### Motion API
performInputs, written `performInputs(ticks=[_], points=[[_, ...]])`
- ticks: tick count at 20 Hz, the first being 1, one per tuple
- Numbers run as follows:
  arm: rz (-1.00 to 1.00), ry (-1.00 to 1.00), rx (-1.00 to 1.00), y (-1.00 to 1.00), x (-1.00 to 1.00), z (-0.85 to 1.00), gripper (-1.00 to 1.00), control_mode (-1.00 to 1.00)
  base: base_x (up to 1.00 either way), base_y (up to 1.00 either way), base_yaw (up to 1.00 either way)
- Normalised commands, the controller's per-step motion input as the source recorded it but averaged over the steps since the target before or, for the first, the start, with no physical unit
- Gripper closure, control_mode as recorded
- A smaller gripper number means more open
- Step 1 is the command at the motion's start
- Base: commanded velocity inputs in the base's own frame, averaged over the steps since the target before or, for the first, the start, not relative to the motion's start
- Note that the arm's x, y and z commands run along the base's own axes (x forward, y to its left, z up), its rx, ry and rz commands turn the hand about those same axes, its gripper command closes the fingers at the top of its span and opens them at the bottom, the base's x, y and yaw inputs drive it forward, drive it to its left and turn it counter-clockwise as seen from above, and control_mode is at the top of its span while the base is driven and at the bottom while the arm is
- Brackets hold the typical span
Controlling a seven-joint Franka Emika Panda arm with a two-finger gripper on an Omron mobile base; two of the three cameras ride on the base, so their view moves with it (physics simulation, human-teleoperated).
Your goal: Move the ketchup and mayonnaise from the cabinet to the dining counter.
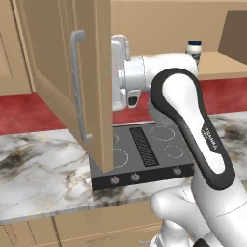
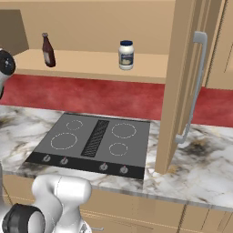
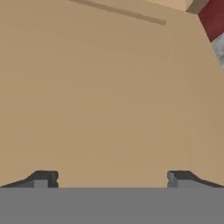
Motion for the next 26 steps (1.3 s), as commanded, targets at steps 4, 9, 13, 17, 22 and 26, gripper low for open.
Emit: performInputs(ticks=[4, 9, 13, 17, 22, 26], points=[[-0.04, -0.01, -0.12, 0.61, 0.09, 0.0, -1.0, -1.0, 0.0, 0.0, 0.0], [-0.09, -0.1, -0.21, 0.49, 0.04, 0.0, -1.0, -1.0, 0.0, 0.0, 0.0], [-0.12, -0.12, -0.21, 0.06, 0.04, 0.11, -1.0, -1.0, 0.0, 0.0, 0.0], [-0.07, -0.13, -0.09, -0.39, -0.03, 0.14, -1.0, -1.0, 0.0, 0.0, 0.0], [-0.05, -0.18, -0.04, -0.56, -0.12, 0.12, -1.0, -1.0, 0.0, 0.0, 0.0], [-0.05, -0.21, -0.01, -0.68, -0.09, 0.02, -1.0, -1.0, 0.0, 0.0, 0.0]])
